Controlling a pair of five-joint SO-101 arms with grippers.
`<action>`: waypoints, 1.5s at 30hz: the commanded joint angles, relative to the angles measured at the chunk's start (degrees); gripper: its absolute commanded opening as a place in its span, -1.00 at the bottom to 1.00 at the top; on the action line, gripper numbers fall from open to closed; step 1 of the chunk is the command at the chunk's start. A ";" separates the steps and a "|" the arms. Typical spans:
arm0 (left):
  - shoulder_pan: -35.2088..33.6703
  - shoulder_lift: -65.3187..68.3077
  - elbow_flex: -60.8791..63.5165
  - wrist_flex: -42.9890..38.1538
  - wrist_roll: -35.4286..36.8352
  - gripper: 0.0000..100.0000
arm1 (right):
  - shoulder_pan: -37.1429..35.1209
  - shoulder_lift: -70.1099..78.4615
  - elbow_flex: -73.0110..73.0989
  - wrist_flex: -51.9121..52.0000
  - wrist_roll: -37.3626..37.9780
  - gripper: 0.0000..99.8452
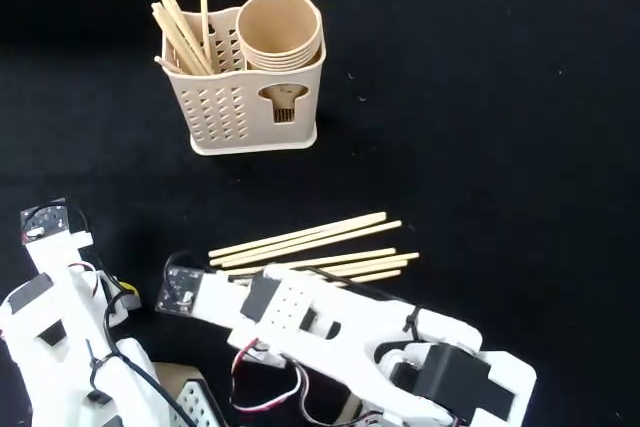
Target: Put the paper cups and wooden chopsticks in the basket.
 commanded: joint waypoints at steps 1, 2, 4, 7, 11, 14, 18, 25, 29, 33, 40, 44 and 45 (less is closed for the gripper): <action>1.10 -0.09 0.31 -1.05 0.62 -0.44 | -0.26 1.45 0.04 -0.53 -0.44 -0.96; 1.10 -0.09 0.31 -1.05 0.62 -0.44 | -0.26 1.45 0.04 -0.53 -0.44 -0.97; 1.10 -0.09 0.31 -1.05 0.62 -0.44 | -0.18 1.19 0.04 0.18 -0.44 -0.98; 1.10 -0.09 0.31 -1.05 0.62 -0.44 | -0.18 -0.92 -0.13 2.46 0.00 -0.98; 1.19 -0.09 0.31 -1.05 0.62 -0.44 | 3.78 -5.67 -0.40 6.15 1.76 -0.98; 1.19 -0.09 0.31 -1.05 0.62 -0.44 | 10.11 -9.01 -0.31 8.18 6.95 -0.98; 1.19 -0.09 0.31 -1.05 0.62 -0.44 | 18.37 -10.59 -0.13 8.35 15.30 -0.97; 1.19 -0.09 0.31 -1.05 0.62 -0.44 | 28.84 -10.59 0.04 8.97 31.03 -0.62; 1.19 -0.09 0.31 -1.05 0.62 -0.44 | 31.47 -10.59 0.04 8.79 33.23 -0.61; 1.19 -0.09 0.31 -1.05 0.62 -0.44 | 29.89 -10.95 -0.04 10.90 31.82 -0.61; 1.19 -0.09 0.31 -1.05 0.62 -0.44 | 20.48 -12.53 1.27 10.81 23.65 -0.52; 1.19 -0.09 0.31 -1.05 0.62 -0.44 | 20.57 -12.53 3.47 6.59 23.03 -0.43; 1.19 -0.09 0.31 -1.05 0.62 -0.44 | 20.57 -12.53 4.26 5.63 23.74 -0.44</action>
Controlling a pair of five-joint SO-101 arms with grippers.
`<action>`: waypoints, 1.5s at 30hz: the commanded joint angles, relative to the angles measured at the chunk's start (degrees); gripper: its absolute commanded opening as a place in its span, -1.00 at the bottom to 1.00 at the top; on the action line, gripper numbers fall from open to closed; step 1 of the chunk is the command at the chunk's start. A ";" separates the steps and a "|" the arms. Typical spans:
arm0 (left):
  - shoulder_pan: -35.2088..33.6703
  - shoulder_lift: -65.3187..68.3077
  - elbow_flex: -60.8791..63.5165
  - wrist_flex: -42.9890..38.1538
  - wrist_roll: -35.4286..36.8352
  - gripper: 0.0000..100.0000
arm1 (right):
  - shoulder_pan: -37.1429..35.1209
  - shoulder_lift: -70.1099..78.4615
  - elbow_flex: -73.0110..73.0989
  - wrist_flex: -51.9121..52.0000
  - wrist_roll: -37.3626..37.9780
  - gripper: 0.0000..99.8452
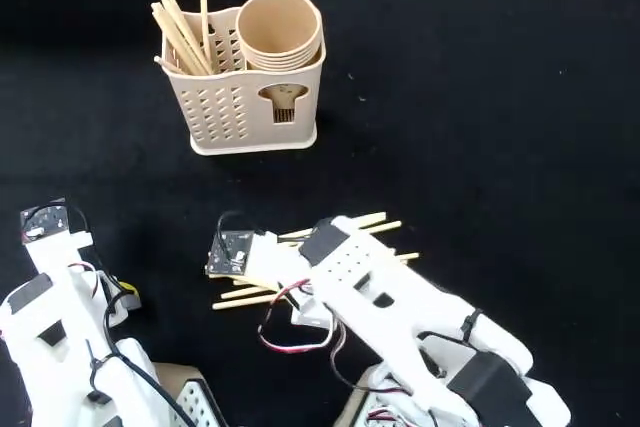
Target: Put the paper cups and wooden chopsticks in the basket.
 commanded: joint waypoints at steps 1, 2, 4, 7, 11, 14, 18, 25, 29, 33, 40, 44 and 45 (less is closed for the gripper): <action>1.19 -0.09 0.31 -1.05 0.62 -0.44 | -0.79 -1.36 1.54 -3.60 0.88 -0.44; 1.19 -0.09 0.31 -1.05 0.62 -0.44 | -0.79 -1.36 2.07 -4.40 1.58 -0.46; 1.19 -0.09 0.31 -1.05 0.62 -0.44 | -0.79 -1.36 2.86 -5.71 2.11 -0.48; 1.19 -0.09 0.31 -1.05 0.62 -0.44 | -0.79 -1.27 4.00 -8.00 2.11 -0.47; 1.19 -0.09 0.31 -1.05 0.62 -0.44 | -0.79 -1.27 5.58 -8.62 2.11 -0.48; 1.19 -0.09 0.31 -1.05 0.62 -0.44 | -0.79 -1.27 6.99 -8.79 2.11 -0.61; 1.19 -0.09 0.31 -1.05 0.62 -0.44 | -0.79 -1.27 7.08 -8.88 2.11 -0.87; 1.19 -0.09 0.31 -1.05 0.62 -0.44 | 0.53 -1.27 6.90 -10.99 2.11 -0.79; 1.10 -0.09 0.31 -1.05 0.62 -0.44 | 4.40 -1.27 6.90 -13.10 2.73 -0.79; 1.19 -0.09 0.31 -1.05 0.62 -0.44 | 7.74 -1.27 6.46 -13.19 5.45 -0.79; 1.19 -0.09 0.31 -1.05 0.62 -0.44 | 11.87 -1.27 1.89 -14.86 5.45 -0.97; 1.19 -0.09 0.31 -1.05 0.62 -0.44 | 12.04 -1.27 -1.45 -14.77 5.36 -0.97; 1.19 -0.09 0.31 -1.05 0.62 -0.44 | 12.04 -1.19 -2.15 -14.86 5.36 -0.97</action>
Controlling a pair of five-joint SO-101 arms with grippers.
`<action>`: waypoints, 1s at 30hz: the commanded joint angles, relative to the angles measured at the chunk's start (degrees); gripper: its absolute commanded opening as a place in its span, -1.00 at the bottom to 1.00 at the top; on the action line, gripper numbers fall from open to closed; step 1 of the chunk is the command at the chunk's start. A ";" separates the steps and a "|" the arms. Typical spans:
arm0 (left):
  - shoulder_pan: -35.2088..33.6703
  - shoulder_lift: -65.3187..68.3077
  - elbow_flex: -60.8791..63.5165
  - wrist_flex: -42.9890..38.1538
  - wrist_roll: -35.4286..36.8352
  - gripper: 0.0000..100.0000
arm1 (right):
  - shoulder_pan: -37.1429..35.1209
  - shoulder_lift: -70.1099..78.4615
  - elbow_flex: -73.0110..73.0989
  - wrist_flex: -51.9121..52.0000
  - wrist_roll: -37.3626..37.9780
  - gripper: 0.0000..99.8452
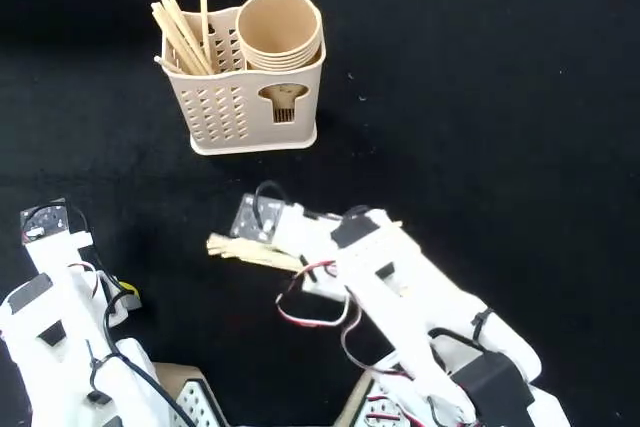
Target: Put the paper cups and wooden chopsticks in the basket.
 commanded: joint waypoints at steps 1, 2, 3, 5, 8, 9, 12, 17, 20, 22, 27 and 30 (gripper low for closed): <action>1.19 -0.09 0.31 -1.05 0.62 -0.44 | 0.79 -0.66 -4.88 -1.23 0.44 -0.97; 1.19 -0.09 0.31 -1.05 0.62 -0.44 | 0.79 -0.22 -5.32 -1.23 0.44 -0.97; 1.19 -0.09 0.31 -1.05 0.62 -0.44 | 0.79 0.66 -5.76 -1.23 0.44 -0.97; 1.19 -0.09 0.31 -1.05 0.62 -0.44 | 0.79 3.56 -6.46 -1.32 0.44 -0.97; 1.10 -0.09 0.31 -1.05 0.62 -0.44 | 0.79 8.92 -7.96 -1.32 0.44 -0.98; 1.10 -0.09 0.31 -1.05 0.62 -0.44 | 0.79 10.42 -8.66 -1.32 0.44 -0.98; 1.10 -0.09 0.31 -1.05 0.62 -0.44 | 0.79 13.58 -10.68 -1.32 0.44 -0.98; 1.19 -0.09 0.31 -1.05 0.62 -0.44 | 0.53 12.70 -11.56 -0.70 0.44 -0.98; 1.19 -0.09 0.31 -1.05 0.62 -0.44 | 0.53 8.75 -11.47 1.67 0.44 -0.98; 1.19 -0.09 0.31 -1.05 0.62 -0.44 | 0.53 5.85 -11.56 3.60 0.44 -0.98; 1.19 -0.09 0.31 -1.05 0.62 -0.44 | 0.53 -1.89 -11.56 7.47 0.44 -0.98; 1.19 -0.09 0.31 -1.05 0.62 -0.44 | 0.44 -5.67 -11.56 8.00 -0.88 -0.98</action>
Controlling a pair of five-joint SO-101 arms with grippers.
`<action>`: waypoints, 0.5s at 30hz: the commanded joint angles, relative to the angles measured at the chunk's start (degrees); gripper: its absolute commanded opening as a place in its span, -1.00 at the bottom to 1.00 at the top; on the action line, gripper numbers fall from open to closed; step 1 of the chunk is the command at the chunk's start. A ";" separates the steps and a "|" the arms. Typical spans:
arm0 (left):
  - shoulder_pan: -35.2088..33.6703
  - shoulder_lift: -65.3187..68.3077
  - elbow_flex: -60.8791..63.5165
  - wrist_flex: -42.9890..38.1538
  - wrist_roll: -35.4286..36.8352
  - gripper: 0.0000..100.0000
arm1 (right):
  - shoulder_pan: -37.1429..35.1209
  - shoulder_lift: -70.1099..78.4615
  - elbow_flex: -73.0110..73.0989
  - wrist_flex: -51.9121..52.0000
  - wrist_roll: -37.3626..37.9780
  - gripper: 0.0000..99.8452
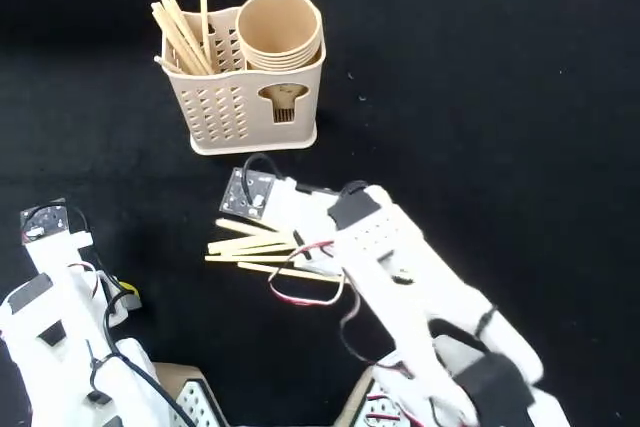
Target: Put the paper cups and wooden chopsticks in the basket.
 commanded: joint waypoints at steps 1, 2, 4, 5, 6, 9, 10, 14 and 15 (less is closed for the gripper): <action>1.19 -0.09 0.31 -1.05 0.62 -0.44 | 0.09 -5.49 -1.98 0.53 -1.85 -0.98; 1.19 -0.09 0.31 -1.05 0.62 -0.44 | 0.09 -6.55 -1.98 0.53 -2.64 -0.98; 1.19 -0.09 0.31 -1.05 0.62 -0.44 | 0.09 -8.40 -2.07 0.35 -4.04 -0.98; 1.19 -0.09 0.31 -1.05 0.62 -0.44 | 0.09 -9.01 -2.07 0.26 -4.75 -0.98; 1.19 -0.09 0.31 -1.05 0.62 -0.44 | 0.09 -9.63 -2.07 0.26 -5.36 -0.98; 1.19 -0.09 0.31 -1.05 0.62 -0.44 | 0.09 -11.30 -2.07 0.70 -6.51 -0.98; 1.19 -0.09 0.31 -1.05 0.62 -0.44 | 0.09 -12.00 -2.07 0.79 -6.51 -0.98; 1.19 -0.09 0.31 -1.05 0.62 -0.44 | 0.09 -15.34 -2.07 1.32 -6.51 -0.98; 1.19 -0.09 0.31 -1.05 0.62 -0.44 | 0.09 -16.22 -2.51 2.20 -6.51 -0.98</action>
